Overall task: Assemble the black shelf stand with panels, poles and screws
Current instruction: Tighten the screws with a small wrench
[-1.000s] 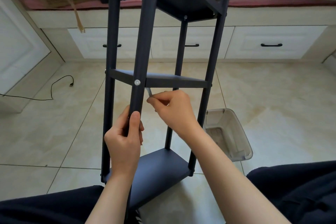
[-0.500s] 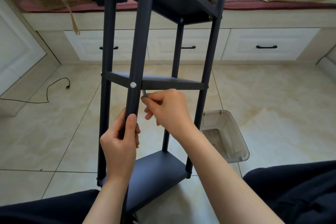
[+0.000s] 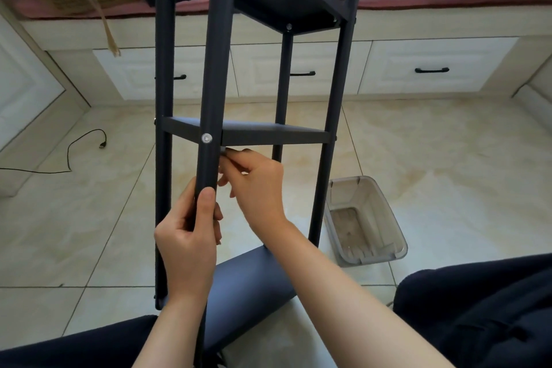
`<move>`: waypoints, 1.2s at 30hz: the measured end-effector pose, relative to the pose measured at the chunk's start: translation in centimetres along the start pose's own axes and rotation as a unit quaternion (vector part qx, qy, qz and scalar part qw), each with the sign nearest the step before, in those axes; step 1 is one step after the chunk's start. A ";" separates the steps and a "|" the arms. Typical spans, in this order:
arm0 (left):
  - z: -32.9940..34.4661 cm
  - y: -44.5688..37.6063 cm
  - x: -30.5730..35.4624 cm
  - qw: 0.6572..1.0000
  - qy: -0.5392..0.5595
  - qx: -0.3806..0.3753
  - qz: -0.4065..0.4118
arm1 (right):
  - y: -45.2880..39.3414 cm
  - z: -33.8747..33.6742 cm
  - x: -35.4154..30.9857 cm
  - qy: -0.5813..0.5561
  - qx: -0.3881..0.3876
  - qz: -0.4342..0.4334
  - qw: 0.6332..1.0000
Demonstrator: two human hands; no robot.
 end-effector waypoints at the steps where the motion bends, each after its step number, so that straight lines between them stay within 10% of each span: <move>1: 0.0 0.0 0.0 1.000 0.002 0.001 0.000 | -0.1 0.3 0.0 -0.003 0.007 -0.003 1.000; 27: 0.6 0.0 0.2 1.000 0.012 -0.026 -0.002 | 3.2 -4.7 2.5 0.134 -0.088 0.000 0.987; 36: -0.3 0.7 -0.3 1.000 0.010 -0.025 -0.007 | -1.1 -12.6 2.5 0.127 -0.014 0.209 0.970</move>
Point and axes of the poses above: each hand's wrist, its own y-axis away from the middle knuckle, its own z-axis out of the palm, x = y × z, the point moved 1 cm from there along -y, towards the middle knuckle, and after that the axes turned 11 degrees about y, right-handed, at the moved point
